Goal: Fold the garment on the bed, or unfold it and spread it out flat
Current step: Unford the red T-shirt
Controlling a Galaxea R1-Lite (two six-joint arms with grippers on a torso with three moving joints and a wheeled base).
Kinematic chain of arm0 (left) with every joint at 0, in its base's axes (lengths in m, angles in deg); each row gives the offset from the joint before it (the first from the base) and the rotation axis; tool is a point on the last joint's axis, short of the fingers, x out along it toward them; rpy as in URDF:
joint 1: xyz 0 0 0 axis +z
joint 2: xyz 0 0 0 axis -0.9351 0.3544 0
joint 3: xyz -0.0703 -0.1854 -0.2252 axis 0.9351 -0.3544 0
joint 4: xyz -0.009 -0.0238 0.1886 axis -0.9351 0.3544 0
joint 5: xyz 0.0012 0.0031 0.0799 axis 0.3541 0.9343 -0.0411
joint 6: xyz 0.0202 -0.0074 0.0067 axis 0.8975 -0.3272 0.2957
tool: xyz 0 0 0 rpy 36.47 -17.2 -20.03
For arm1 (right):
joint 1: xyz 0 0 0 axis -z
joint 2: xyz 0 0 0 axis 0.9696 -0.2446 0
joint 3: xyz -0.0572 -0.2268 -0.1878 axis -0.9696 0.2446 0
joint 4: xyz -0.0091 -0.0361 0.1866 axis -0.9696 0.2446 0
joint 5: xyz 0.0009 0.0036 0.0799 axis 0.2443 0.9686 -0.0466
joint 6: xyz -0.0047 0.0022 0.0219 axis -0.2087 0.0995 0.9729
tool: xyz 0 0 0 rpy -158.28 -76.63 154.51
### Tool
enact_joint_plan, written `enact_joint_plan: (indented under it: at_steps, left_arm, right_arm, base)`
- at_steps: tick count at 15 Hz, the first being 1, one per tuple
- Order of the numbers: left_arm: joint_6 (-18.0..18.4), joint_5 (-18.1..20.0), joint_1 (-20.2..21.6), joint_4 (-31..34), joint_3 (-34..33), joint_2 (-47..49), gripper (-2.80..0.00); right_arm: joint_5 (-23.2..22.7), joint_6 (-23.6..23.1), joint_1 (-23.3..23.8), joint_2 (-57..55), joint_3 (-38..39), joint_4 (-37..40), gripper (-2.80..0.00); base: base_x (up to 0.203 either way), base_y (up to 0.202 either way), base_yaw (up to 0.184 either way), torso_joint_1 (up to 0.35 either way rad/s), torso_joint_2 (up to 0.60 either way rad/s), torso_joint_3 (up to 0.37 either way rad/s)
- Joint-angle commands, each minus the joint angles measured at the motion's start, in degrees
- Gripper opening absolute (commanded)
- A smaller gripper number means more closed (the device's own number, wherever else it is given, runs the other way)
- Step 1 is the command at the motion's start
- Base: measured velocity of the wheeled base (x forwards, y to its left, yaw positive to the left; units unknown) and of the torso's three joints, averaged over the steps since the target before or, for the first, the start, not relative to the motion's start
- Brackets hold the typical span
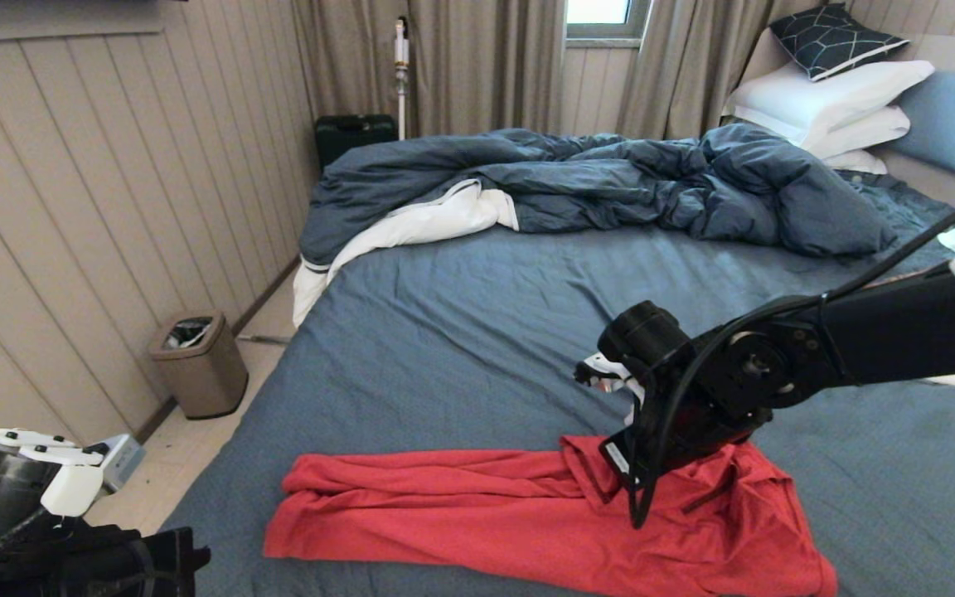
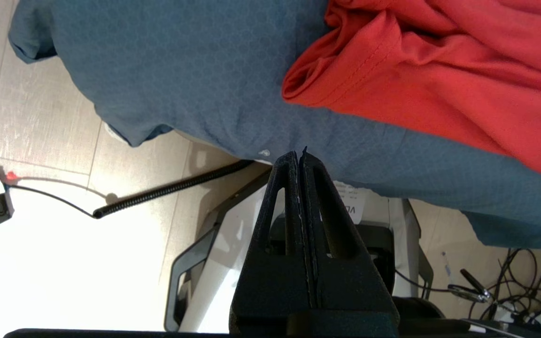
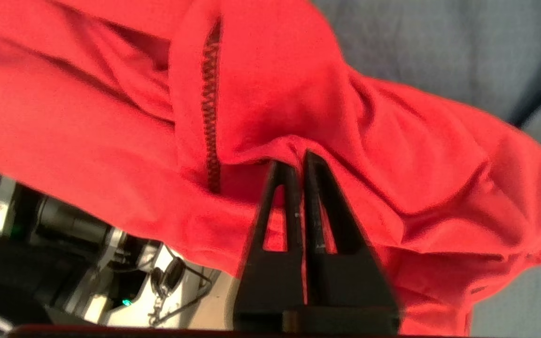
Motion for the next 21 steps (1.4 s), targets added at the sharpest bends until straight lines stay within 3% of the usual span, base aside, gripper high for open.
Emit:
enact_joint_plan:
  at_steps: [1,6,10,13,21]
  left_arm:
    - [-0.2,0.1,0.0,-0.1,-0.2,0.0,-2.8]
    - [-0.2,0.4,0.0,-0.2,-0.2,-0.2,-2.8]
    - [-0.4,0.4,0.0,-0.2,-0.2,-0.2,-2.8]
    - [-0.8,0.5,-0.1,-0.3,-0.2,-0.3,-2.8]
    - [-1.3,0.5,-1.4,-1.5,-1.0,0.2,-2.8]
  right_arm:
    - [0.1,0.0,0.0,0.4,0.9,0.1,-2.8]
    - [0.2,0.3,0.2,2.2,-2.2,0.0,-2.8]
    - [2.3,1.3,2.5,1.4,-16.1,0.2,-2.8]
    - [5.9,1.0,6.1,-5.9,-26.4,0.4,-2.8]
    - [8.5,1.4,18.0,-17.1,-27.7,-13.6,-2.8]
  base:
    - [0.0,0.0,0.0,0.0,0.0,0.0]
    - [0.0,0.0,0.0,0.0,0.0,0.0]
    - [0.0,0.0,0.0,0.0,0.0,0.0]
    - [0.0,0.0,0.0,0.0,0.0,0.0]
    - [0.0,0.0,0.0,0.0,0.0,0.0]
